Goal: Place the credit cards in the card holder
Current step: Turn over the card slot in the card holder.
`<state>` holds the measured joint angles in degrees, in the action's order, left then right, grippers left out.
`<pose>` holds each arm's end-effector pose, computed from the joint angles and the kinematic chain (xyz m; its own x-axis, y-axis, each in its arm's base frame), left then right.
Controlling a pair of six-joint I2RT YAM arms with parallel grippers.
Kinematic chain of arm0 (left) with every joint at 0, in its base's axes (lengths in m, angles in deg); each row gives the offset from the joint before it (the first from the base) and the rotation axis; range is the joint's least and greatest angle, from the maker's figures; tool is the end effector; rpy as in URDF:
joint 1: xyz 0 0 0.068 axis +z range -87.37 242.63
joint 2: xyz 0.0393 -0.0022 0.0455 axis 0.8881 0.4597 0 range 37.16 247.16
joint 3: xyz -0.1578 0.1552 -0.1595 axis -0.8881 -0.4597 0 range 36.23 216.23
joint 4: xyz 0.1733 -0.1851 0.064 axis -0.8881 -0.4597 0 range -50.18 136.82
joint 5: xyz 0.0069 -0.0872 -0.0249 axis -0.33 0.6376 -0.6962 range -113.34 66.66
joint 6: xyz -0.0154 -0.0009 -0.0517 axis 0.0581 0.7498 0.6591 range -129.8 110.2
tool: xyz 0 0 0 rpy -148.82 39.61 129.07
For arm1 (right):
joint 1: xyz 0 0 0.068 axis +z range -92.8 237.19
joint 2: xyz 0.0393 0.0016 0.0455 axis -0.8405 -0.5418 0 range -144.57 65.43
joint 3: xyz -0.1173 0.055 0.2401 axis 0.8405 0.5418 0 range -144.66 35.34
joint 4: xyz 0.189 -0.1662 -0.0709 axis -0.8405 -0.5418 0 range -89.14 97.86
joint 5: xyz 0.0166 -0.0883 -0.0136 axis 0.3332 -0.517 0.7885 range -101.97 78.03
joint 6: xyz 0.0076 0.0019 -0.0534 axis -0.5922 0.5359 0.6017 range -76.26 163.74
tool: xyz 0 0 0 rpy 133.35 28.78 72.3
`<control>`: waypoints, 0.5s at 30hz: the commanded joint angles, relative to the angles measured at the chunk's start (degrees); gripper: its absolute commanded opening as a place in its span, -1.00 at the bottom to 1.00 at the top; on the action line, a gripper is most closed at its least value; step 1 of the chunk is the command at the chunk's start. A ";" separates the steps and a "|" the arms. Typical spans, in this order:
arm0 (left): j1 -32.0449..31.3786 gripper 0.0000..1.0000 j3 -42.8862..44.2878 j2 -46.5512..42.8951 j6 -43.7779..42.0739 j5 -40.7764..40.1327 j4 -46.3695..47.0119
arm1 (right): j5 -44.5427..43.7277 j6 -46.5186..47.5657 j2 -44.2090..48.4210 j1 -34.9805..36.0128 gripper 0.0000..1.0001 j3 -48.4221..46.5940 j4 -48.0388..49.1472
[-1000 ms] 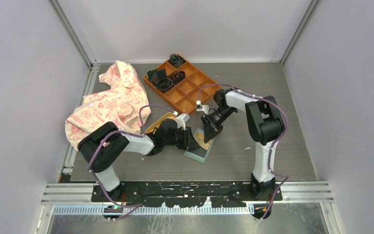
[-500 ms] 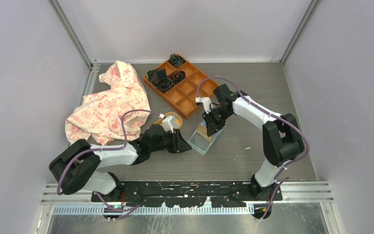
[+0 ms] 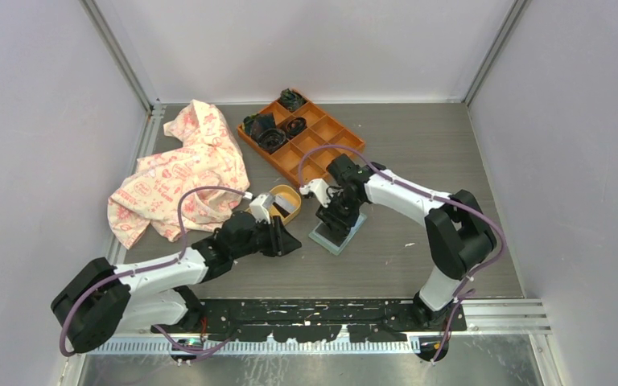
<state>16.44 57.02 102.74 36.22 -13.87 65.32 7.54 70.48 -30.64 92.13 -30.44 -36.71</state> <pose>0.1515 -0.1664 0.1755 -0.7986 -0.1928 -0.5702 0.3447 0.6300 -0.6958 0.2536 0.1917 0.2005 -0.4317 -0.8189 -0.3782 -0.9019 0.3967 0.1705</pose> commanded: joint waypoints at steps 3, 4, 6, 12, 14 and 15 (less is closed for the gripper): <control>0.64 -0.29 -0.75 -4.58 -1.37 -2.09 -2.65 | 14.30 4.55 -2.23 0.78 -0.05 -4.08 -7.58; 0.66 -0.28 -0.76 -4.88 -1.37 -2.03 -2.68 | 16.53 4.92 -2.58 0.74 -0.05 -4.46 -8.34; 0.68 -0.28 -0.76 -5.19 -1.37 -1.90 -2.62 | 18.17 4.69 -3.18 0.58 -0.05 -5.10 -8.98; 0.73 -0.28 -1.55 -6.25 -1.31 -0.91 -0.40 | 22.47 1.14 -1.19 -4.25 -0.23 -5.61 -7.00; 0.75 -0.28 -2.18 -6.71 -1.11 -1.12 0.60 | 21.98 -0.92 0.26 -6.35 -0.40 -4.27 -3.95; 0.71 -0.28 -2.24 -6.84 -1.11 -1.14 0.92 | 20.58 -2.26 0.75 -6.79 -0.49 -3.47 -2.39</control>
<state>16.92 55.67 97.76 36.05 -14.79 62.61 26.25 72.34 -34.22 88.37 -34.04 -43.55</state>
